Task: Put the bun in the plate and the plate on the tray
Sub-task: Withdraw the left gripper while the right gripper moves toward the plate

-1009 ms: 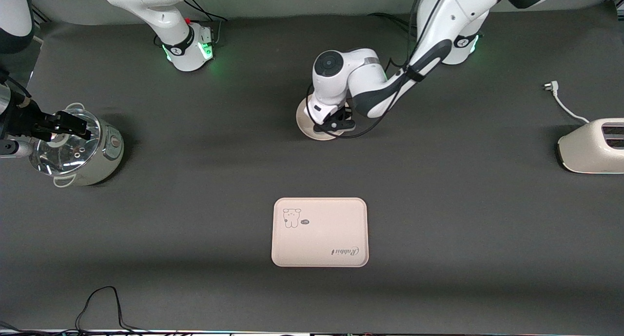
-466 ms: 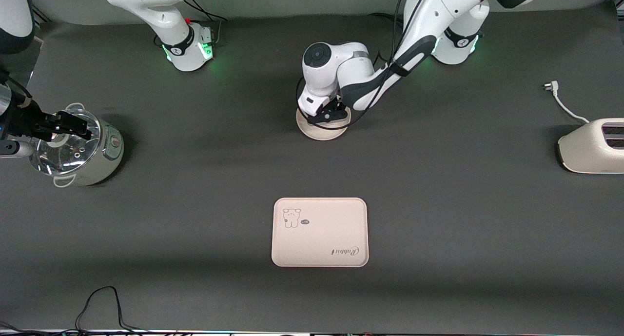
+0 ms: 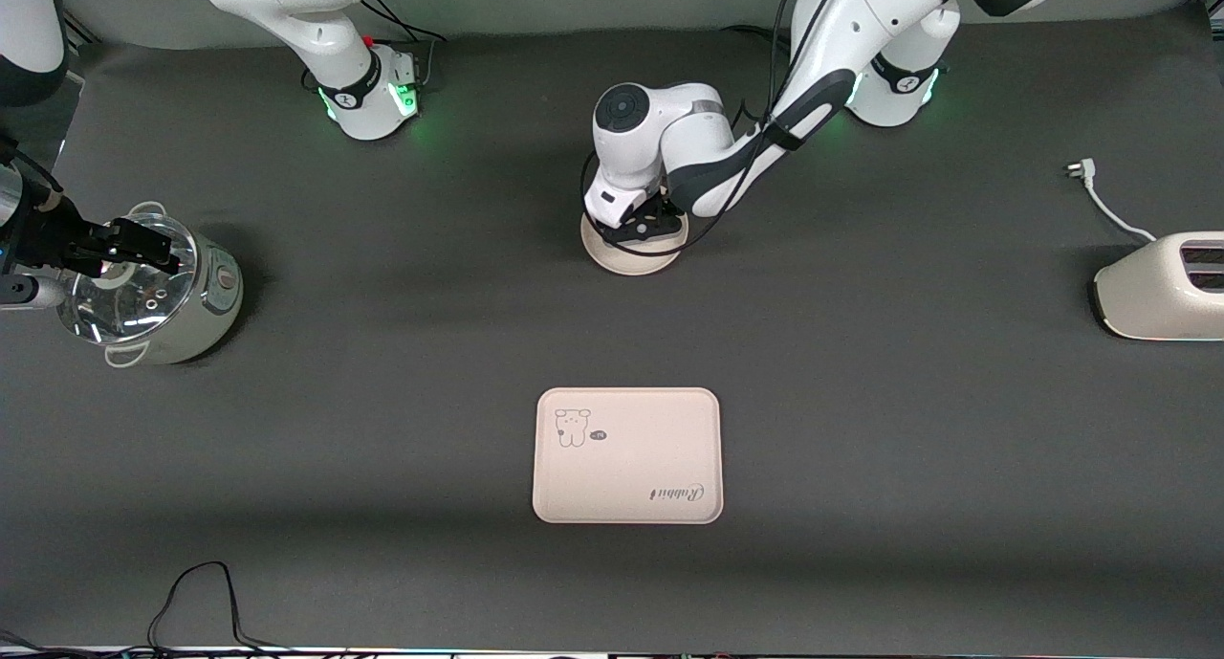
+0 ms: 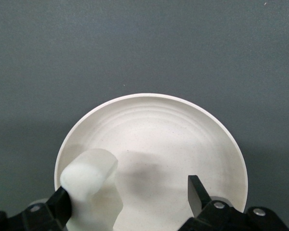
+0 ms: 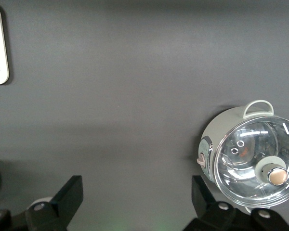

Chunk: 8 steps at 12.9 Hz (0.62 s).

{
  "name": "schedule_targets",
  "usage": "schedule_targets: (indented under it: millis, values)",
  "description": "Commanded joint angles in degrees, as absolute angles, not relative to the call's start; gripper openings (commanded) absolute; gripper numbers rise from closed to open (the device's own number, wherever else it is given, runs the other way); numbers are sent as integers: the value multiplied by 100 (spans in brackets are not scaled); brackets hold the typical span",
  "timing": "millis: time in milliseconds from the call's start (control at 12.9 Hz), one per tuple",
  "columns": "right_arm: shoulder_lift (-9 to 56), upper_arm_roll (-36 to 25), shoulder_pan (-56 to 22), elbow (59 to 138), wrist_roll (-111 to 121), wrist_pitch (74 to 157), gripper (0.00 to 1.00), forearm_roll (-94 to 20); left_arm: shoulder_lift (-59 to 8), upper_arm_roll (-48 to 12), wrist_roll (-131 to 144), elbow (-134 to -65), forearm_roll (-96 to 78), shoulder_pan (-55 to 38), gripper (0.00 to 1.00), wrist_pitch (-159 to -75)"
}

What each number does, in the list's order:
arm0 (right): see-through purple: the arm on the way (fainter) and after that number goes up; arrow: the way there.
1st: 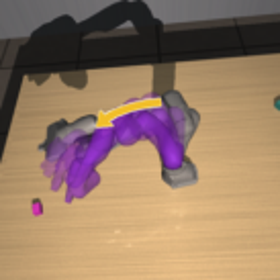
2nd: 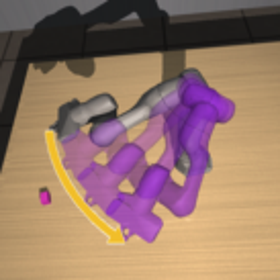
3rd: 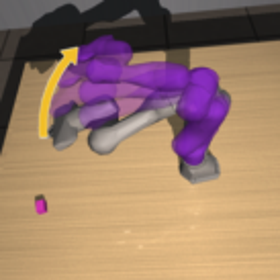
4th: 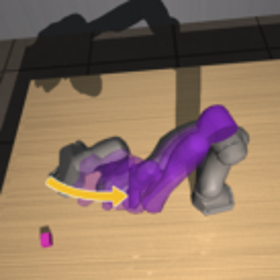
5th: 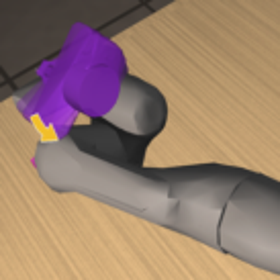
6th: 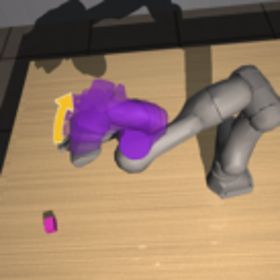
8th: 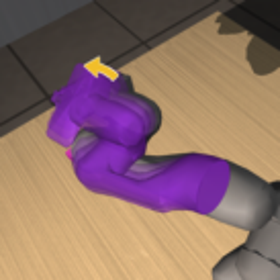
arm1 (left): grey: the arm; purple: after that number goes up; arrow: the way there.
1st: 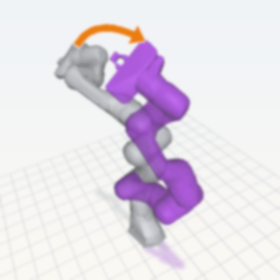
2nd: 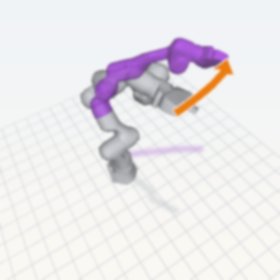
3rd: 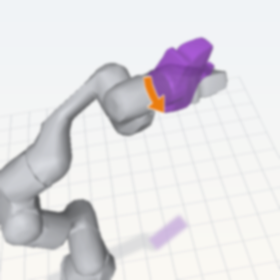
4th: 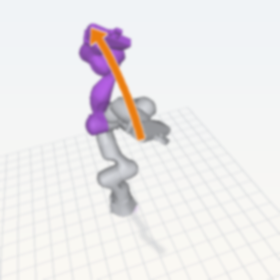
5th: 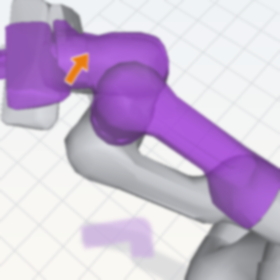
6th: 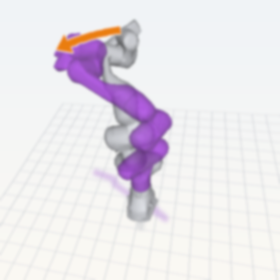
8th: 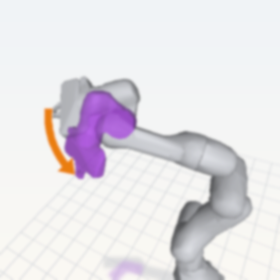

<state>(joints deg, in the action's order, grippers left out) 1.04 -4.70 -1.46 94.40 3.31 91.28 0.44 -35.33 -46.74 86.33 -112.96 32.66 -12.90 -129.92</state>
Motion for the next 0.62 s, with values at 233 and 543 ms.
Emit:
schedule_targets:
  millis: [233,543]
  values:
    - [9,-404,-123,9483,193,9097,100,167,-3445,-4588,8789,-11215,3357,-1433,100,-12937]
    - [9,-404,-123,9483,193,9097,100,167,-3445,-4588,8789,-11215,3366,-1433,100,-12946]
